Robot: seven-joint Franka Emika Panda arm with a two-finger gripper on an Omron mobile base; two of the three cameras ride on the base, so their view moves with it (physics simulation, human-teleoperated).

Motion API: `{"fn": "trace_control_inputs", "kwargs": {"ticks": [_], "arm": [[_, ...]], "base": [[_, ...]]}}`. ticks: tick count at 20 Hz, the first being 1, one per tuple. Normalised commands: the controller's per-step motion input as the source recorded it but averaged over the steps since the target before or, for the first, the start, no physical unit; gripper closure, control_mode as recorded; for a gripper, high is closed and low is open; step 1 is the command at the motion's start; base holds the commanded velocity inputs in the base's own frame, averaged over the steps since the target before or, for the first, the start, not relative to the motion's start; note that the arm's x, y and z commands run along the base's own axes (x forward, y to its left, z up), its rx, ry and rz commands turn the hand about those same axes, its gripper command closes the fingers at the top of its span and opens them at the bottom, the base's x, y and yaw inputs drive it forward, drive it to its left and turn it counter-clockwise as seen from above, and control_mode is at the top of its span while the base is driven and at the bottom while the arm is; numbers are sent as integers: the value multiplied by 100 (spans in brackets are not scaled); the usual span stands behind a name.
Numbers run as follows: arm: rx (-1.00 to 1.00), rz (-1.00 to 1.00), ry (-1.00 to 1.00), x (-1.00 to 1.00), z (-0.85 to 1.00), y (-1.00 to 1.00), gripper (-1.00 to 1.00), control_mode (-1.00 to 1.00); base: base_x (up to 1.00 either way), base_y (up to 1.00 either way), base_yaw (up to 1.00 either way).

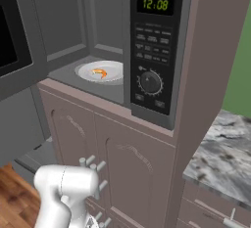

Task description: Transport the shrimp from the fridge to the microwave and turn on the microwave.

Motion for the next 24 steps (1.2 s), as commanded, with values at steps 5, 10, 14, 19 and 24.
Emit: {"fn": "trace_control_inputs", "kwargs": {"ticks": [5,10,14,19,24], "arm": [[-39,0,-17,-78,-56,19,-100,-100],[-40,0,-24,-51,-55,32,-100,-100],[-39,0,-30,-32,-56,40,-100,-100],[-37,0,-36,-26,-50,46,-100,-100],[-34,0,-39,-26,-51,42,-100,-100]], "base": [[0,0,0],[0,0,0],[0,0,0],[0,0,0],[0,0,0]]}}
